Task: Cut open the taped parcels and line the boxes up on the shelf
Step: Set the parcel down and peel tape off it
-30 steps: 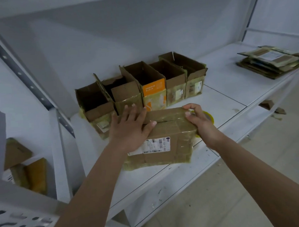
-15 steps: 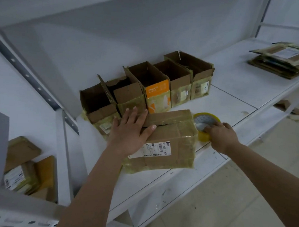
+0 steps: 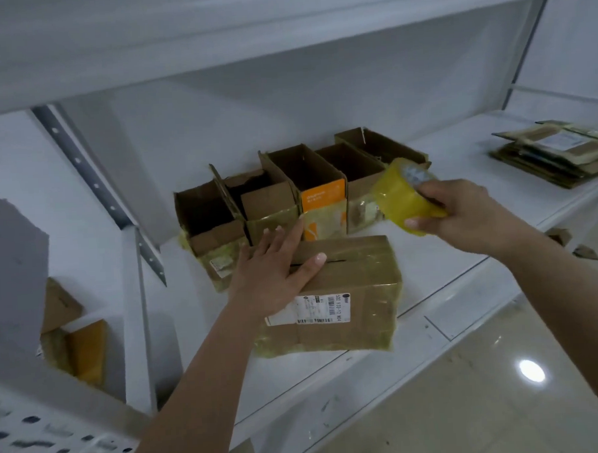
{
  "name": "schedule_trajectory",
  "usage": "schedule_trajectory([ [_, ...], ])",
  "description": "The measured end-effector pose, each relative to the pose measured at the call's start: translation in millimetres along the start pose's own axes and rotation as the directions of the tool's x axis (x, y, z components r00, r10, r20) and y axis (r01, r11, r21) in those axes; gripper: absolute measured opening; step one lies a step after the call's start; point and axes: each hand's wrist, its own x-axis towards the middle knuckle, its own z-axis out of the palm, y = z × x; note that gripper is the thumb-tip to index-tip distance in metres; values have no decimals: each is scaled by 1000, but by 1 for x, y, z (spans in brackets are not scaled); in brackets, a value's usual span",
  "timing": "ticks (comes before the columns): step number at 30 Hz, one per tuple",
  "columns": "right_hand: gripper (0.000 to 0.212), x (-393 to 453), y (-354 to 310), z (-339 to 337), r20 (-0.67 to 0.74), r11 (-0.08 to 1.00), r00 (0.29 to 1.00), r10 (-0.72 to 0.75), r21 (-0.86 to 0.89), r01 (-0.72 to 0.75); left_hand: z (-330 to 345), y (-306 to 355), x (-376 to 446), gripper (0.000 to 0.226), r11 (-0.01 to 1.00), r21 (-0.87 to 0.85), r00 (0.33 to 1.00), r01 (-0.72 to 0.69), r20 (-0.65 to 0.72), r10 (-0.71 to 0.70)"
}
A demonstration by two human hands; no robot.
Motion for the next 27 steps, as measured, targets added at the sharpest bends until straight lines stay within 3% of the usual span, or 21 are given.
schedule_trajectory([
  [4, 12, -13, -56, 21, 117, 981, 978, -172, 108, 159, -5, -3, -9, 88, 977, -199, 995, -79, -81, 64],
  [10, 15, -9, -79, 56, 187, 985, 968, -169, 57, 161, -5, -5, -16, 96, 941, -305, 980, -147, -174, 96],
  [15, 21, -5, -75, 61, 180, 985, 969, -170, 65, 160, -5, -1, -19, 83, 875, -475, 980, -95, -198, -2],
  [18, 27, -5, -69, 61, 186, 980, 962, -201, 52, 194, -7, 1, -17, 62, 835, -545, 979, -68, -197, -49],
  [22, 35, -5, -60, 55, 291, 961, 919, -267, 6, 278, -5, -1, -15, 41, 748, -659, 970, -82, -225, -92],
  [27, 31, 2, -66, 40, 248, 935, 905, -346, 5, 356, -4, -5, -15, 41, 611, -777, 946, -152, -293, -137],
])
